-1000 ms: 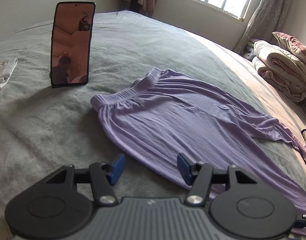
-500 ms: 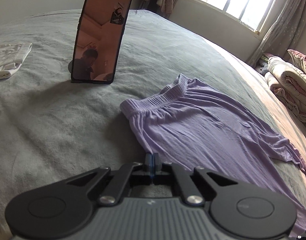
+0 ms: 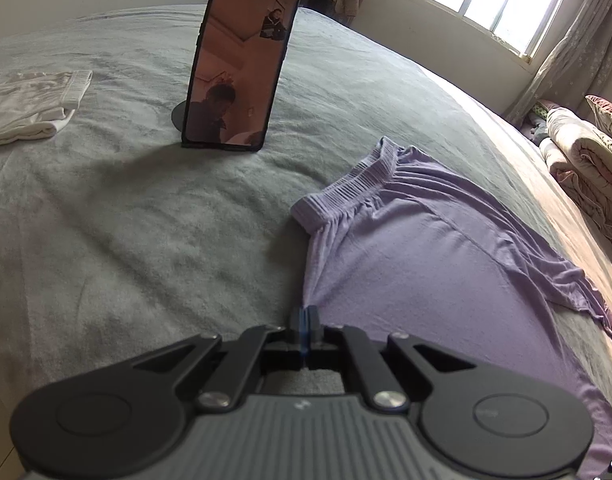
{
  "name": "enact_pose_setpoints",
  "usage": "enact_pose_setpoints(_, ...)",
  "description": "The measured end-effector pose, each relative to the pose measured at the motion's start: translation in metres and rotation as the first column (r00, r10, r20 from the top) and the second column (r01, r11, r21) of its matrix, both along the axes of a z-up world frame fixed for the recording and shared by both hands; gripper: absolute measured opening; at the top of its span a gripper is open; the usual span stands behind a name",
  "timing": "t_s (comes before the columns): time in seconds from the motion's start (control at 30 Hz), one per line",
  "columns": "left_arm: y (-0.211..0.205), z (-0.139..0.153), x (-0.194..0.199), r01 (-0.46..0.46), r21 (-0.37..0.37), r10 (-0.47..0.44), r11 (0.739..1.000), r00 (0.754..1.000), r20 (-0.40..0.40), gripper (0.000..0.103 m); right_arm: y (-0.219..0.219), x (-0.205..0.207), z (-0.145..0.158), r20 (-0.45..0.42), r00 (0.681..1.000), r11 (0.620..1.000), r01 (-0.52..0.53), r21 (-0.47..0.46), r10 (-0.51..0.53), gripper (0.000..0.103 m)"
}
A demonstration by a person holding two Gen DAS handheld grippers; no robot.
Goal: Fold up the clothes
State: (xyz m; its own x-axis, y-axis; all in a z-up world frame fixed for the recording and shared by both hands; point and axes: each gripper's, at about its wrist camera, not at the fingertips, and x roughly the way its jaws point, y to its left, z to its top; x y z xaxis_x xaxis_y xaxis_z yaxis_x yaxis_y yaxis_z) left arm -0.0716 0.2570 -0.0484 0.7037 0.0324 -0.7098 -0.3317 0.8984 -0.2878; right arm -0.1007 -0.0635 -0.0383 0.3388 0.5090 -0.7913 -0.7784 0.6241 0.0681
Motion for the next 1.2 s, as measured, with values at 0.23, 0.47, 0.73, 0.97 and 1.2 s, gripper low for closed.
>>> enact_pose_setpoints(0.23, 0.015, -0.001, 0.015, 0.069, -0.172, -0.057, 0.983, 0.996, 0.072, 0.05, 0.0, 0.002, 0.001, 0.01, 1.0, 1.0, -0.009, 0.01, 0.009, 0.013)
enact_pose_setpoints(0.47, 0.036, -0.014, 0.032, -0.034, -0.281, 0.074, 0.959, 0.989, 0.132, 0.041, -0.004, 0.007, 0.001, -0.005, 0.999, 0.998, 0.037, 0.046, -0.037, 0.014)
enact_pose_setpoints(0.73, 0.009, -0.001, 0.042, -0.093, 0.0, 0.092, 0.996, 0.994, 0.055, 0.01, -0.007, 0.011, -0.001, -0.032, 0.998, 0.995, 0.06, 0.078, -0.057, 0.014)
enact_pose_setpoints(0.97, -0.001, 0.014, 0.037, -0.099, 0.036, 0.093, 0.994, 0.986, 0.135, 0.057, -0.01, 0.018, 0.004, -0.015, 0.996, 0.991, 0.091, 0.094, -0.089, 0.052)
enact_pose_setpoints(1.2, -0.021, 0.021, 0.051, -0.027, -0.018, 0.029, 0.999, 0.989, 0.144, 0.058, -0.012, 0.035, 0.003, -0.018, 0.99, 0.985, 0.142, 0.101, -0.141, 0.052)
